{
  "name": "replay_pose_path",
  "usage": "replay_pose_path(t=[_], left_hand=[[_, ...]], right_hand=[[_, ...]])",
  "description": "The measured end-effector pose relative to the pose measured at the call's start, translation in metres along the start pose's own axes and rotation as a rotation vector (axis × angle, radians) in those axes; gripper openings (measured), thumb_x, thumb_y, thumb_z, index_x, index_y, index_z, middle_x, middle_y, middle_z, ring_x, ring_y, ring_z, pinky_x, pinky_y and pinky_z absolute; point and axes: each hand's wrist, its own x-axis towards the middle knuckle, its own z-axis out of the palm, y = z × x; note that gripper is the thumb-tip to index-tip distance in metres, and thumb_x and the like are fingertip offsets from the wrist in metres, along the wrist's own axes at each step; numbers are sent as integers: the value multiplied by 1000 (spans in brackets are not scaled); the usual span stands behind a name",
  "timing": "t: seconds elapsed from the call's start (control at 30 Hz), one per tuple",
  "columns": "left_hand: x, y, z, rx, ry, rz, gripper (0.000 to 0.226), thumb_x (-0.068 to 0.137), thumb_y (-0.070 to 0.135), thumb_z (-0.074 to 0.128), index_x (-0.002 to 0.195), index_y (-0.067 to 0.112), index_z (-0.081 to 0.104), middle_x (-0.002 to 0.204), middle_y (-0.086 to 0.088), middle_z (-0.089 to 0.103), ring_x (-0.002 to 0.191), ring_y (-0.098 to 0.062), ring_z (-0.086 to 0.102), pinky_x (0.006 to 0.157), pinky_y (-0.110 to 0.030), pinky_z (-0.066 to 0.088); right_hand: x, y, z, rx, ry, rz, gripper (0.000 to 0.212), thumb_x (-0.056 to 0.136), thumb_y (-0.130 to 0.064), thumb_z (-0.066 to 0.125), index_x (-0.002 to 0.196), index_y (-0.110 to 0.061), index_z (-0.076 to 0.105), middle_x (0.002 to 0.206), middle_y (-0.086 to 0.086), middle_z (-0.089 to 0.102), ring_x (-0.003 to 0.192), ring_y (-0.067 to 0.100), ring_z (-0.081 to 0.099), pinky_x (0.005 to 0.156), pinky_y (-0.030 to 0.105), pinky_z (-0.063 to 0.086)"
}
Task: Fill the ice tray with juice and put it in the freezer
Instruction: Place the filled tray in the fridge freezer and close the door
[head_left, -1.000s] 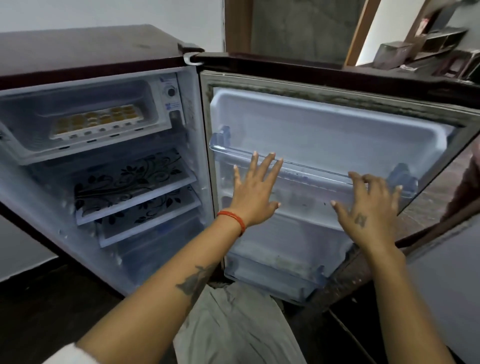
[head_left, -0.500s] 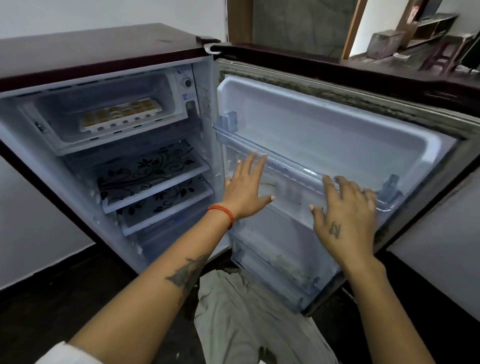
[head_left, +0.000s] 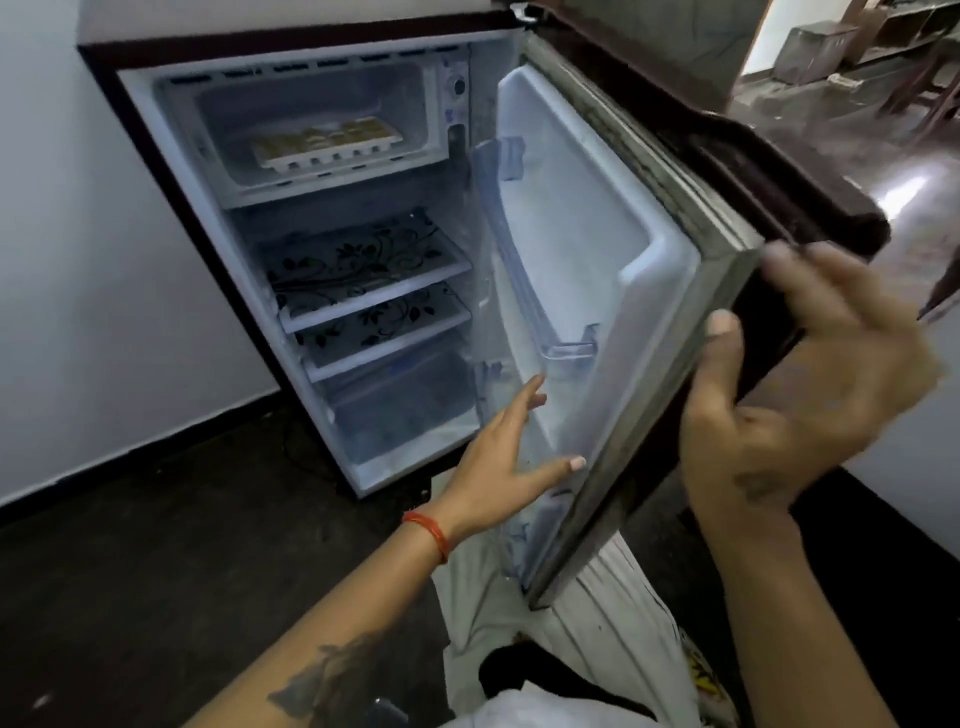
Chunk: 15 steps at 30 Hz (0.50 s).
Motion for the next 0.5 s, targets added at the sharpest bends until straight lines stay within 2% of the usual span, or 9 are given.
replay_pose_path(t=[0.07,0.13,0.17,0.23,0.3,0.4,0.43,0.5], left_hand=[[-11,-6,-6,-24,67,-14,97,69,72,58,147,41,10,149,12,36,133,-6,38,108,-34,37],[-20,-13,-13,-55,156,-34,98,66,76,57,146,45,10,149,13,33,129,-3,40,106,-35,42],[-24,-17,-18,-76,205,-48,97,65,77,58,145,49,9,150,14,31,130,-3,40,105,-37,43],[-33,-26,-28,-115,295,-88,96,65,77,59,143,55,7,152,16,27,134,-6,37,106,-38,42],[-41,-34,-40,-118,375,-106,97,65,76,60,144,53,8,154,14,25,134,-6,38,106,-34,42],[-44,-43,-56,-99,483,-100,90,70,66,64,146,38,23,150,8,36,133,-10,42,106,-40,43],[-43,-45,-61,-116,530,-104,86,71,63,65,144,36,28,145,9,42,131,-9,44,105,-40,44],[-41,-50,-71,-142,642,-136,78,74,57,67,141,36,32,137,14,49,126,-5,48,103,-35,45]], right_hand=[[0,-3,5,47,-15,205,48,81,-14,65,126,-7,51,128,17,48,119,22,44,99,50,40],[-8,-17,15,209,-169,392,61,84,-25,62,136,-4,38,138,12,40,122,25,44,103,50,37],[-15,-27,21,234,-257,415,63,86,-32,58,138,-5,36,139,8,41,123,26,45,105,49,35],[-31,-46,32,103,-399,317,62,87,-41,51,138,-9,38,134,4,50,124,25,45,110,43,28],[-43,-59,41,20,-479,157,60,87,-39,53,139,-11,40,131,5,54,124,21,43,108,40,23],[-48,-65,62,179,-581,9,50,86,-21,60,134,-12,48,128,2,58,122,15,44,109,46,29],[-49,-64,72,278,-606,-24,46,85,-12,61,130,-11,53,127,3,58,121,15,45,109,44,32],[-52,-65,92,385,-647,-41,43,82,-1,62,124,-11,60,128,7,57,121,20,46,109,29,34]])
